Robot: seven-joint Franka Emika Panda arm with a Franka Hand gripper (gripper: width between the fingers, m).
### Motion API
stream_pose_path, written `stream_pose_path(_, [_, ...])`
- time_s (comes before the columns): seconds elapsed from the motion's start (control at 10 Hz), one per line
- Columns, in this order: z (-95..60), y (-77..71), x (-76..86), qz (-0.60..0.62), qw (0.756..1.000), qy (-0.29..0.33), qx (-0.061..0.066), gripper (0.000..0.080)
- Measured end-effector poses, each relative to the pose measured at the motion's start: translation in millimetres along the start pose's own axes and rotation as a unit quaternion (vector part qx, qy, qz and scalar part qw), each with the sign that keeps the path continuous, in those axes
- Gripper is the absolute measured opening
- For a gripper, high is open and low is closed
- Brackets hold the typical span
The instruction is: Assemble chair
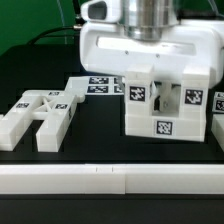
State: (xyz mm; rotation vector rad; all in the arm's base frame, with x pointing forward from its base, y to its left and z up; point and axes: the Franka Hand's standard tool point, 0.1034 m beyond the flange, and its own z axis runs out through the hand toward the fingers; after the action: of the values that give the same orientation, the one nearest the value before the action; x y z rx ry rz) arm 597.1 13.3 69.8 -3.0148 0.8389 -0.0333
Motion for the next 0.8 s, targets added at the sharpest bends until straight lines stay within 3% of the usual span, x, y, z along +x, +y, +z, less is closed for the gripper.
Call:
stream_pose_path(0.2, [6.3, 2.5, -2.9, -0.001, 1.000, -0.011, -0.006, 0.0327])
stream_pose_path(0.3, [5.5, 9.2, -7.2, -0.002, 0.998, -0.055, -0.016, 0.0327])
stream_pose_path(0.8, [9.1, 34.4, 7.3, -0.042, 0.970, -0.235, -0.057, 0.0327])
